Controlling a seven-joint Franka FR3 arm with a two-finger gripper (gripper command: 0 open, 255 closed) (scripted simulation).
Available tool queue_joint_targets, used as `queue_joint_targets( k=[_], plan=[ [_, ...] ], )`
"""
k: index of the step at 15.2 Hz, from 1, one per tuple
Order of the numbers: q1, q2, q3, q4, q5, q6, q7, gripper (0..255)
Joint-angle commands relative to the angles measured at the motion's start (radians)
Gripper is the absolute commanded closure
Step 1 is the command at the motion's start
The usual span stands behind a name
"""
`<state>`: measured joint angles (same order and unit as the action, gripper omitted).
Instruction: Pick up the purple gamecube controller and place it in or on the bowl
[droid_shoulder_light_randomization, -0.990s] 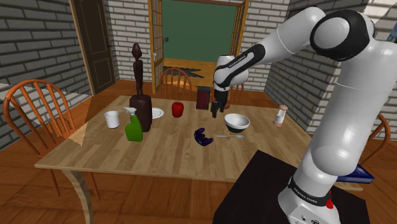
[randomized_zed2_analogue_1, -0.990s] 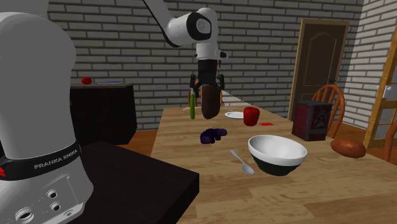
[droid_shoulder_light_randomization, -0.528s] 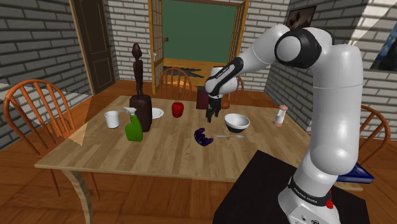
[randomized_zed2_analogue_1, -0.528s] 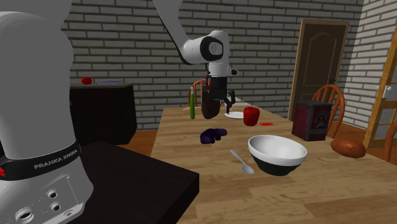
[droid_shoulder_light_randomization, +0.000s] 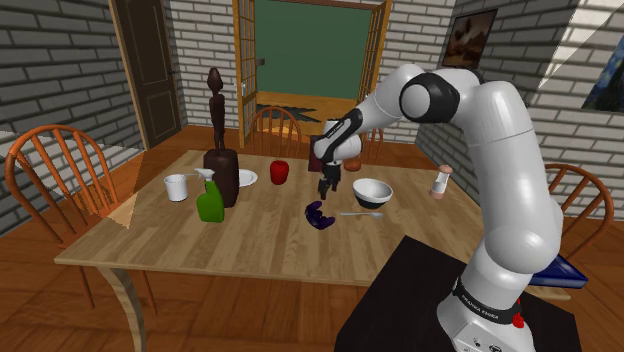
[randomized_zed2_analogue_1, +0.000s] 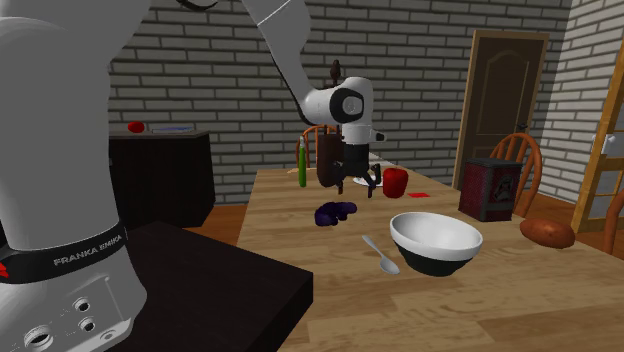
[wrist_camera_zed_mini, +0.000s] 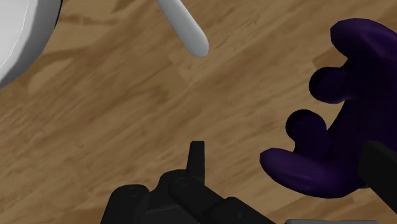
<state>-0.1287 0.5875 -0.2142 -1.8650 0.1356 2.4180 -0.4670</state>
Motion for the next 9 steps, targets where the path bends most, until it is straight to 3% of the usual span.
queue_joint_targets(
  k=[1, 9],
  plan=[
    [-0.005, 0.022, 0.004, 0.004, 0.005, 0.018, -0.004, 0],
    [-0.011, 0.058, 0.011, 0.009, 0.014, 0.049, -0.010, 0]
  ],
)
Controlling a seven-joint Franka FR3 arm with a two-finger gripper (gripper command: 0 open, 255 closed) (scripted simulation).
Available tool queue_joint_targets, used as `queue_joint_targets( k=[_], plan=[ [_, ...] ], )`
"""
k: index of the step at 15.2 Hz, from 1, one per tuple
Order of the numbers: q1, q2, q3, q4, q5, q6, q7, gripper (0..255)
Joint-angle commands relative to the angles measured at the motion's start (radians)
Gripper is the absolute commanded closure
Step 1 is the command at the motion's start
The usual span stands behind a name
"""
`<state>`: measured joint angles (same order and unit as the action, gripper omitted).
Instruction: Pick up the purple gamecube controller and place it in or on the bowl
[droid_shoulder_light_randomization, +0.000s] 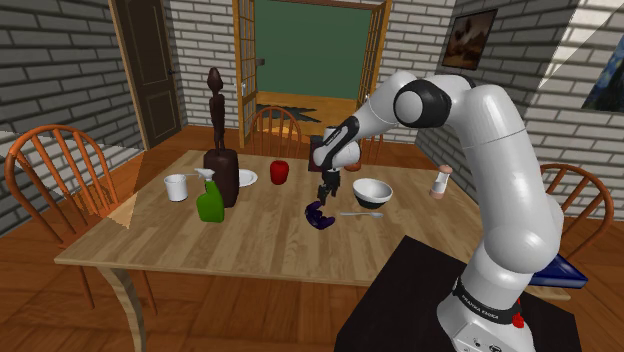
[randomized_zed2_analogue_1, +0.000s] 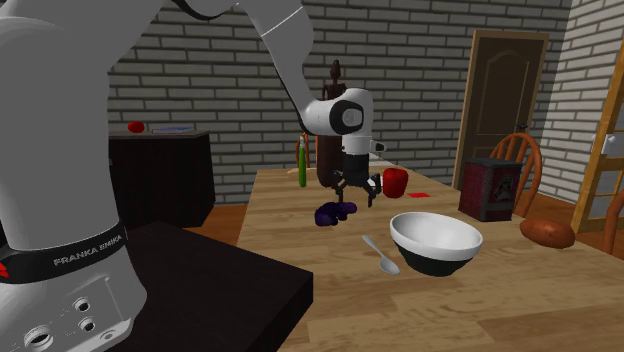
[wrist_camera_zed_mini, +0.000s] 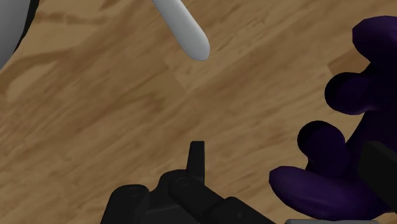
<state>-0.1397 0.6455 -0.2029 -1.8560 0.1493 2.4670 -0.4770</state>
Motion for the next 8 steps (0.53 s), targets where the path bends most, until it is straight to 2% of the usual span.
queue_joint_targets(
  k=[1, 3, 4, 8],
  plan=[
    [0.000, 0.000, 0.000, 0.000, 0.000, 0.001, 0.000, 0],
    [0.000, 0.000, 0.000, 0.000, 0.000, 0.000, 0.000, 0],
    [0.000, 0.000, 0.000, 0.000, 0.000, 0.000, 0.000, 255],
    [0.000, 0.000, 0.000, 0.000, 0.000, 0.000, 0.000, 255]
  ],
)
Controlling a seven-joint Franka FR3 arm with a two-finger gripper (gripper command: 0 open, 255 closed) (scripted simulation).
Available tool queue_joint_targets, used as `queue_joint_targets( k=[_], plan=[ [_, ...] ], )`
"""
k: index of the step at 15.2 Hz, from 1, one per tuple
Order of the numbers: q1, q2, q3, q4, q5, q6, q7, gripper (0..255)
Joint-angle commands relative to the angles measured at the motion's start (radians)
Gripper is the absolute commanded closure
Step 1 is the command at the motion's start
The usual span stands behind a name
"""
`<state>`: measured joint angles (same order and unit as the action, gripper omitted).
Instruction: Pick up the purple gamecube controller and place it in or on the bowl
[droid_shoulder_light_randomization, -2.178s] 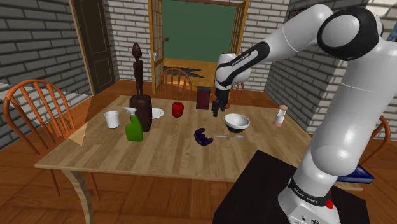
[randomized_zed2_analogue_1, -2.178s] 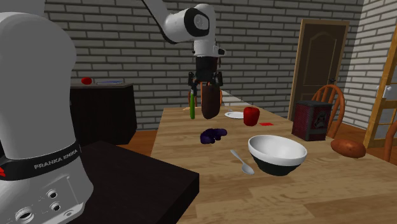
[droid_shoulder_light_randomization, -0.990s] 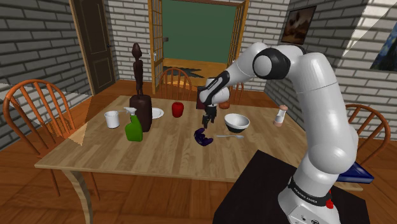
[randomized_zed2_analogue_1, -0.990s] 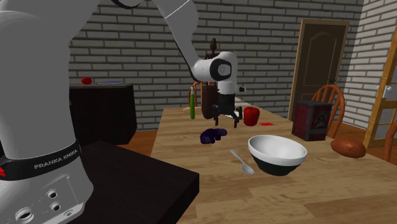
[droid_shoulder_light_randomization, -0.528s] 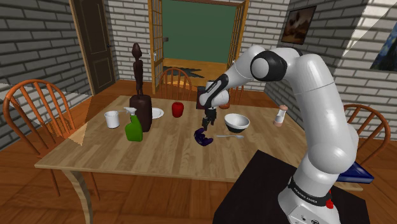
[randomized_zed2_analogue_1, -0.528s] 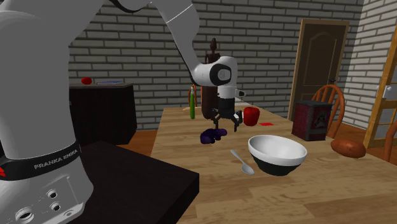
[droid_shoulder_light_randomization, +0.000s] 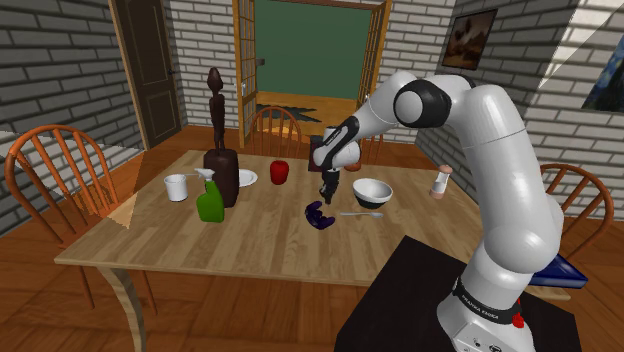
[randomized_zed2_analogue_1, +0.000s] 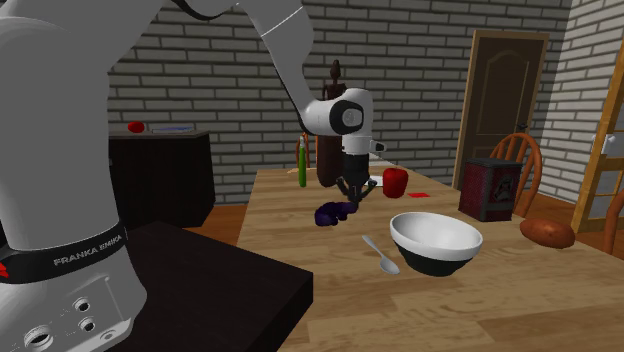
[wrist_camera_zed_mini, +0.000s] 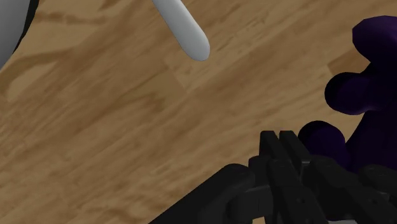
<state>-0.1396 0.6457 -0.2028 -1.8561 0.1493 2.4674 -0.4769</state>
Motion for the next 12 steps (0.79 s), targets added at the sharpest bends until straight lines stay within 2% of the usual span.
queue_joint_targets(
  k=[1, 5, 6, 12],
  plan=[
    [0.000, 0.000, 0.000, 0.000, 0.000, 0.000, 0.000, 255],
    [0.000, 0.000, 0.000, 0.000, 0.000, 0.000, 0.000, 255],
    [0.000, 0.000, 0.000, 0.000, 0.000, 0.000, 0.000, 0],
    [0.070, -0.136, 0.045, -0.249, -0.043, 0.163, -0.078, 0]
  ],
)
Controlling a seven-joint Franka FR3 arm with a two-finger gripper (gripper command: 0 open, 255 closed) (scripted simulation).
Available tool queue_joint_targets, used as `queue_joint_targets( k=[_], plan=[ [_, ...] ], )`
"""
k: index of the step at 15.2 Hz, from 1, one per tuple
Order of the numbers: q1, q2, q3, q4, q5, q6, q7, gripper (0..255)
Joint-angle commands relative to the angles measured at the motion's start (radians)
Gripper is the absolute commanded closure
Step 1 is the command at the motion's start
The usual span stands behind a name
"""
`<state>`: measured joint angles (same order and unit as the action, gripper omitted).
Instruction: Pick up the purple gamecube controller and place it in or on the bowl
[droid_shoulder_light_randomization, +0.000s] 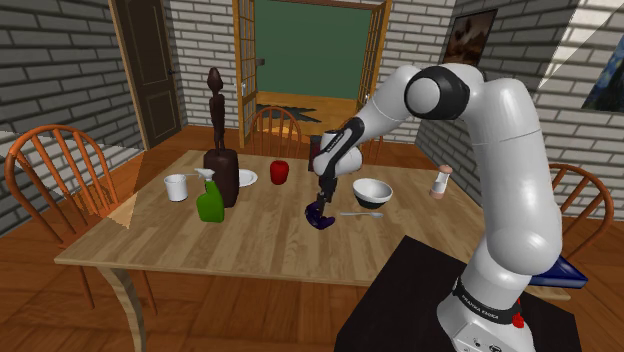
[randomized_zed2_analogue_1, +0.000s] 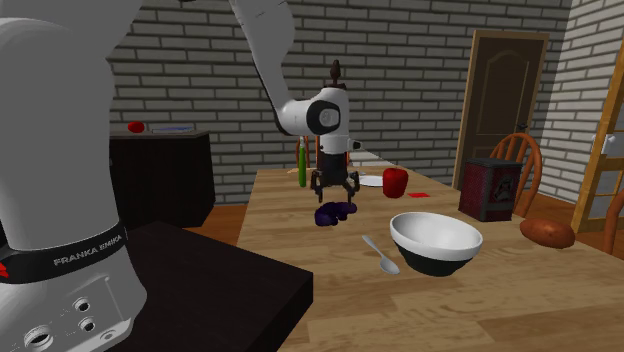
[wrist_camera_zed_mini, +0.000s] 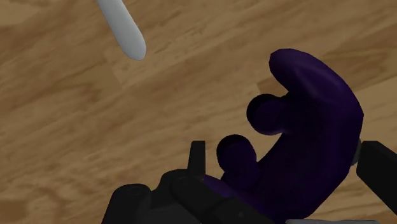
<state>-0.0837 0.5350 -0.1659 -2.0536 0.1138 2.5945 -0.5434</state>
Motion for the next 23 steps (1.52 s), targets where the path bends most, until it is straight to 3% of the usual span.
queue_joint_targets(
  k=[1, 3, 10, 18, 19, 23],
  plan=[
    [0.024, -0.047, 0.016, -0.093, -0.015, 0.063, -0.023, 0],
    [0.037, -0.074, 0.026, -0.145, -0.025, 0.099, -0.039, 0],
    [0.019, 0.026, 0.046, -0.116, -0.005, 0.170, -0.053, 0],
    [0.019, 0.026, 0.046, -0.116, -0.005, 0.170, -0.053, 0],
    [0.019, 0.026, 0.046, -0.116, -0.005, 0.170, -0.053, 255],
    [0.019, 0.025, 0.046, -0.117, -0.005, 0.170, -0.053, 255]
  ],
)
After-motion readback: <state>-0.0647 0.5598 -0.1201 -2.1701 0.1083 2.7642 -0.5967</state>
